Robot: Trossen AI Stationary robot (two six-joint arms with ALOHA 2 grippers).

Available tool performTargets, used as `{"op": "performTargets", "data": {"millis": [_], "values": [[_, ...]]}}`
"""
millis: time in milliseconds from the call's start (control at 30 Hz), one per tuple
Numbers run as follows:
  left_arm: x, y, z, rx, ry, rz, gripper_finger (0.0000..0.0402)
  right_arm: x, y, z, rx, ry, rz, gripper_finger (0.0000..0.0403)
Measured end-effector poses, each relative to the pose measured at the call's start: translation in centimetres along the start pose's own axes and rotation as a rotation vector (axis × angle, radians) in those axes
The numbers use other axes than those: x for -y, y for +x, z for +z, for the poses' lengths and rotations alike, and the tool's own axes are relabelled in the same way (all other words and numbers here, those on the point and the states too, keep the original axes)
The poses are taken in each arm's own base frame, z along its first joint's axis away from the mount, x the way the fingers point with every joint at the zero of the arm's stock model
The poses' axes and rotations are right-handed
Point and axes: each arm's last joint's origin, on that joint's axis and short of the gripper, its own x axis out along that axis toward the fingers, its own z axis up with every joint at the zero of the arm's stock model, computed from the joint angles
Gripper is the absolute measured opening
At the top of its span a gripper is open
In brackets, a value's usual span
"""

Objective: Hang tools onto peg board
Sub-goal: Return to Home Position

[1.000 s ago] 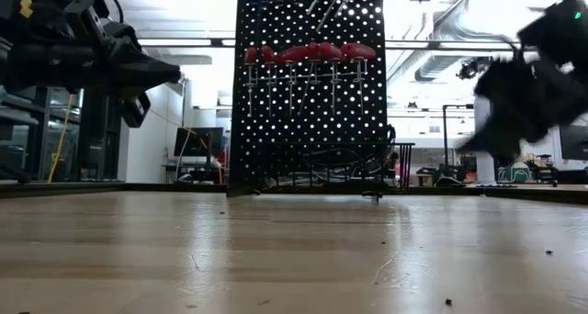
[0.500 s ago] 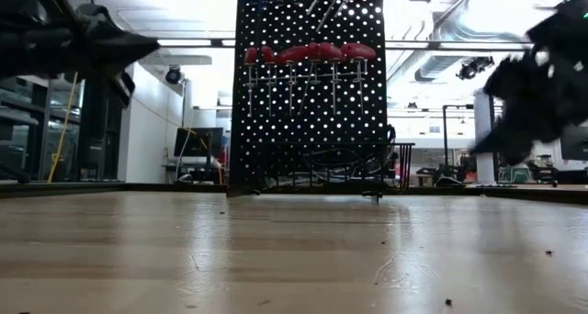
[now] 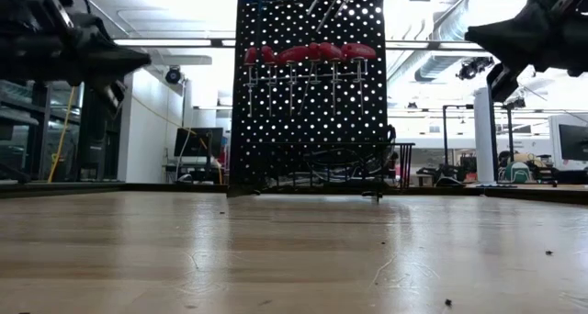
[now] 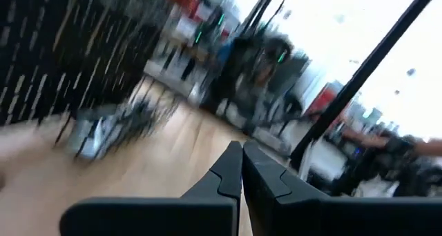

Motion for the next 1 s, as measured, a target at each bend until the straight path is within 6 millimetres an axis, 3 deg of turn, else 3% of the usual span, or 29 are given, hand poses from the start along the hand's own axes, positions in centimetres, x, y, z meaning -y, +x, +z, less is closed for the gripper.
{"op": "performTargets", "data": {"millis": [1000], "values": [[0.2,0.1,-0.7,-0.044,-0.010,0.029,0.0000,0.7,0.1,-1.5,-0.140,-0.008,-0.070,0.0000]]}}
